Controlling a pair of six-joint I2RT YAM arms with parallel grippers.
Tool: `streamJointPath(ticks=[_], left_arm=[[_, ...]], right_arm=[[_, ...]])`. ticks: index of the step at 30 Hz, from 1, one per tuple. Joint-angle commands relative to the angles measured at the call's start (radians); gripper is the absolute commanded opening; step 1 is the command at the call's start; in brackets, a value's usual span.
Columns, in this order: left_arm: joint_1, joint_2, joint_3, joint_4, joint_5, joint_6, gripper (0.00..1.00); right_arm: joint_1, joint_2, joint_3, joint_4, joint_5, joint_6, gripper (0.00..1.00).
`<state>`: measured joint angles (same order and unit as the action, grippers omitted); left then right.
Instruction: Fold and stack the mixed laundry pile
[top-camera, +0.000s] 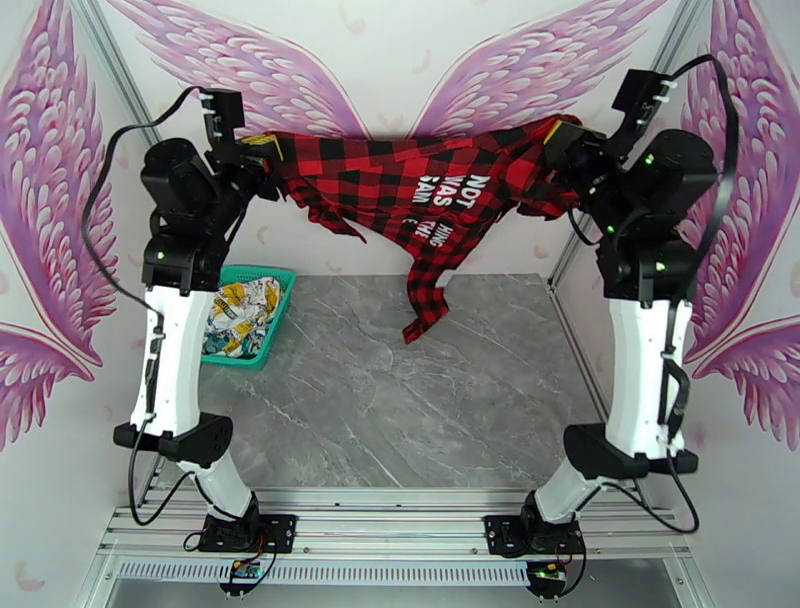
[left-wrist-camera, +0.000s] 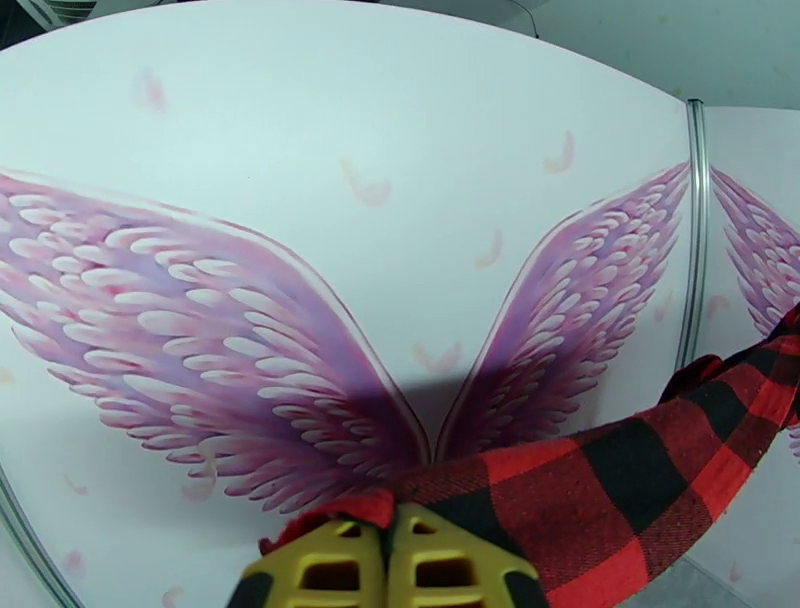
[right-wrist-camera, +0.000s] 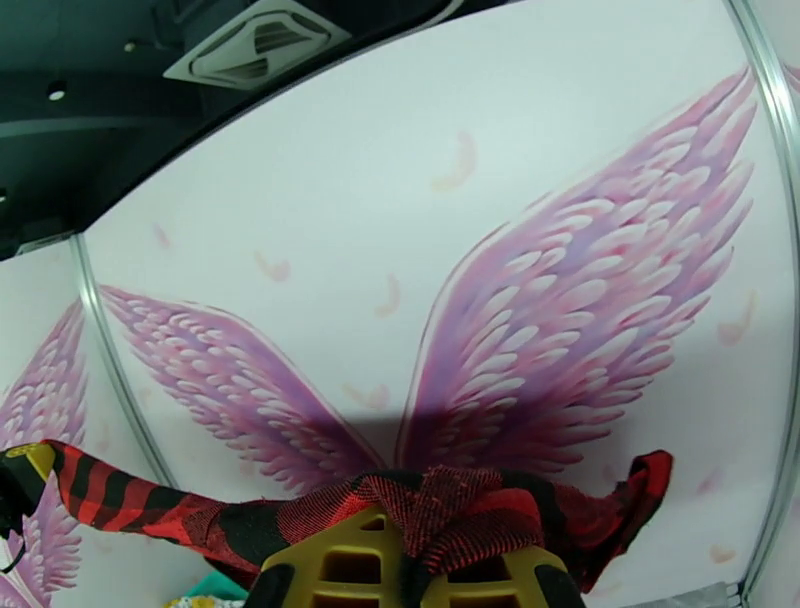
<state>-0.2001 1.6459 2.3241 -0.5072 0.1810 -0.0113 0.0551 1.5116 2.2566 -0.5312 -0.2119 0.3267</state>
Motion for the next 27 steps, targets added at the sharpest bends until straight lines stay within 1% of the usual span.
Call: streamJointPath(ticks=[1, 3, 5, 8, 9, 10, 11, 12, 14, 16, 17, 19, 21, 23, 25, 27], left_arm=[[-0.032, -0.15, -0.35, -0.017, 0.006, 0.04, 0.0], [-0.063, -0.3, -0.639, 0.047, 0.006, 0.015, 0.0], [-0.108, -0.421, -0.858, 0.057, -0.025, -0.009, 0.0], [-0.185, -0.551, -1.153, 0.022, -0.032, -0.087, 0.0], [-0.215, -0.576, -1.226, 0.0, -0.048, -0.122, 0.03], [-0.242, -0.595, -1.277, -0.019, -0.072, -0.152, 0.13], [-0.267, -0.611, -1.337, -0.037, -0.099, -0.189, 0.35], [-0.285, -0.625, -1.383, -0.052, -0.127, -0.224, 0.49], [-0.299, -0.637, -1.434, -0.096, -0.208, -0.294, 0.57], [-0.299, -0.637, -1.452, -0.111, -0.228, -0.324, 0.64], [-0.299, -0.629, -1.446, -0.116, -0.249, -0.339, 0.65], [-0.299, -0.596, -1.412, -0.128, -0.285, -0.348, 0.68], [-0.302, -0.53, -1.341, -0.177, -0.323, -0.333, 0.69], [-0.305, -0.472, -1.295, -0.196, -0.352, -0.331, 0.68], [-0.305, -0.415, -1.283, -0.152, -0.316, -0.331, 0.69], [-0.302, -0.333, -1.286, -0.044, -0.231, -0.354, 0.67]], right_arm=[[-0.003, -0.158, -0.361, 0.032, -0.063, 0.061, 0.0], [0.007, -0.303, -0.627, 0.046, -0.063, 0.089, 0.0], [0.013, -0.424, -0.842, 0.019, -0.035, 0.106, 0.0], [0.018, -0.567, -1.083, -0.103, 0.006, 0.113, 0.0], [0.02, -0.601, -1.139, -0.16, 0.005, 0.105, 0.05], [0.021, -0.622, -1.175, -0.216, 0.003, 0.1, 0.17], [0.024, -0.64, -1.21, -0.271, -0.011, 0.1, 0.36], [0.03, -0.658, -1.239, -0.311, -0.034, 0.102, 0.49], [0.041, -0.686, -1.267, -0.363, -0.043, 0.115, 0.65], [0.05, -0.697, -1.272, -0.38, -0.038, 0.115, 0.71], [0.051, -0.69, -1.267, -0.386, -0.029, 0.111, 0.73], [0.049, -0.645, -1.241, -0.409, 0.01, 0.091, 0.75], [0.051, -0.581, -1.222, -0.415, 0.055, 0.076, 0.77], [0.052, -0.515, -1.22, -0.385, 0.061, 0.069, 0.77], [0.062, -0.434, -1.22, -0.322, 0.047, 0.068, 0.76], [0.094, -0.323, -1.21, -0.232, 0.033, 0.067, 0.74]])
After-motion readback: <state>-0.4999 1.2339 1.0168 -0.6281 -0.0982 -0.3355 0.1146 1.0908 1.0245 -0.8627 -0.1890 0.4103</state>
